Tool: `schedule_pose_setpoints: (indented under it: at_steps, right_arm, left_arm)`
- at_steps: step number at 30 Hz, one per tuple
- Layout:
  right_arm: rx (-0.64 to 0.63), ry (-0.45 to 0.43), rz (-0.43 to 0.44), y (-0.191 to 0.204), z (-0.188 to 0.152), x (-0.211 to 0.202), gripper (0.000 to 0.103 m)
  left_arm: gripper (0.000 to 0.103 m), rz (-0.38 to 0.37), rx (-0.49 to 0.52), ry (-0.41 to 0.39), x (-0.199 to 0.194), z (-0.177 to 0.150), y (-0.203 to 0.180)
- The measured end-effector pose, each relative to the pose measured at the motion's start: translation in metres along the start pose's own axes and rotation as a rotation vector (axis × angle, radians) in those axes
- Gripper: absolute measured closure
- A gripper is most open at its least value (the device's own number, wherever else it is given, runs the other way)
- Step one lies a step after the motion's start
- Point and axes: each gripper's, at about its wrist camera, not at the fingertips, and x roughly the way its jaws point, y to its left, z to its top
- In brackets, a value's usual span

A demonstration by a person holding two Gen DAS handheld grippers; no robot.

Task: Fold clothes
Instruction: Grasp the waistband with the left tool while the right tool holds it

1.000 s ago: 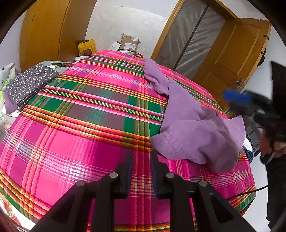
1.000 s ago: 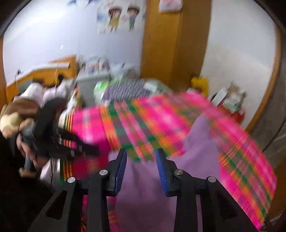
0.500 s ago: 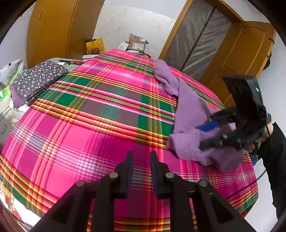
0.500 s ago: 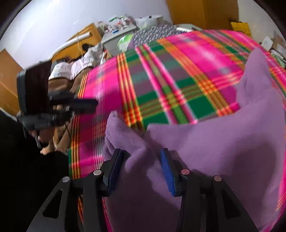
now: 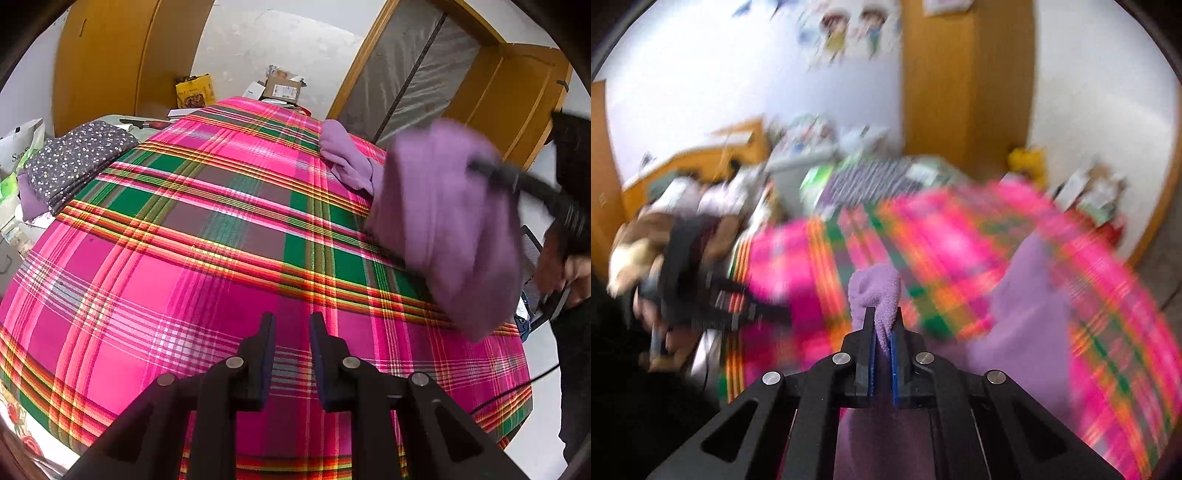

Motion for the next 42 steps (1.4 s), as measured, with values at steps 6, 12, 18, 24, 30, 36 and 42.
schedule_pose_setpoints:
  at_steps: [6,12,18,24,30,36,42]
  right_arm:
    - [0.062,-0.258,-0.100,0.003,0.050,-0.050,0.097]
    - [0.039,-0.107,-0.037,0.040,0.014,-0.024,0.096]
    - [0.011,0.091,0.041,0.078,-0.033,0.010,0.081]
    - [0.003,0.203,0.088,0.103,-0.063,0.028,0.074]
    - [0.000,0.105,-0.126,0.059,-0.028,0.021,0.056]
    - [0.004,0.215,-0.187,0.025,-0.016,0.070,0.056]
    - [-0.044,0.314,-0.267,0.012,-0.015,0.112,0.064]
  left_arm:
    - [0.084,-0.006,0.002,-0.026,-0.010,0.001,-0.001]
    - [0.084,-0.042,-0.033,-0.077,-0.030,0.003,0.007]
    - [0.084,-0.095,-0.097,-0.094,-0.044,-0.003,0.023]
    - [0.084,-0.180,-0.184,-0.063,-0.038,-0.011,0.033]
    - [0.077,-0.232,-0.194,-0.002,-0.019,-0.015,0.022]
    - [0.077,-0.268,-0.223,0.073,-0.004,-0.020,0.015]
    - [0.076,-0.258,-0.254,0.099,0.004,-0.019,0.015]
